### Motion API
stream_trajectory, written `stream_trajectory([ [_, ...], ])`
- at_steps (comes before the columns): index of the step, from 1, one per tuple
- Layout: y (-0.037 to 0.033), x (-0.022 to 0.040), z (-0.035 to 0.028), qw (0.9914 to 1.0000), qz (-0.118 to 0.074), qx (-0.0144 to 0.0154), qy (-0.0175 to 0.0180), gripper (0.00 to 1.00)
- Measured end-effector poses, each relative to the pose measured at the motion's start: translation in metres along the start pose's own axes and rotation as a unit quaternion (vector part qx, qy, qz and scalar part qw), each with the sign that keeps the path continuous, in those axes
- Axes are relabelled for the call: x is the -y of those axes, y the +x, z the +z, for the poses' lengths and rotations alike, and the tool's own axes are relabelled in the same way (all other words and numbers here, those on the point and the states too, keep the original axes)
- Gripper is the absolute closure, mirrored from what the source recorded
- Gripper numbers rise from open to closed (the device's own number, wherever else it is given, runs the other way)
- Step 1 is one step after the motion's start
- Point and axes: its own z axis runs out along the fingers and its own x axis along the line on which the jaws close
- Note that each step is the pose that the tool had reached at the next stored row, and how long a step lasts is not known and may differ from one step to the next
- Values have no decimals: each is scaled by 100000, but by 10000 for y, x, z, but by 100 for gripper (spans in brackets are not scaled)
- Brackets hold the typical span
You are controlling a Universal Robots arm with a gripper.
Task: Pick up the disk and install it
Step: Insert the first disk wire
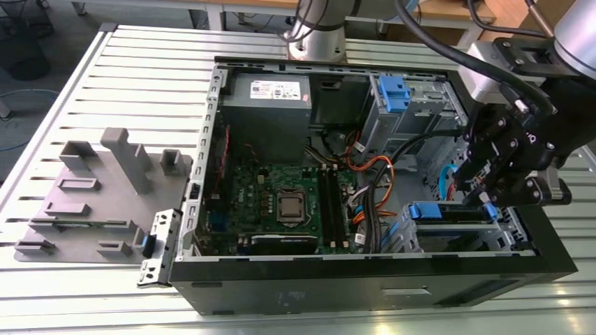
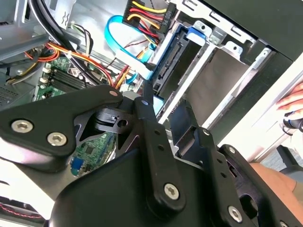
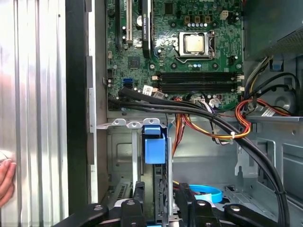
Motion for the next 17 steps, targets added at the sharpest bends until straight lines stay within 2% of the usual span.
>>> stream_trajectory([
  [11, -109, -4, 57, 100000, 0, -2, 110, 58],
  [17, -133, 17, 75, 100000, -1, 6, 110, 58],
])
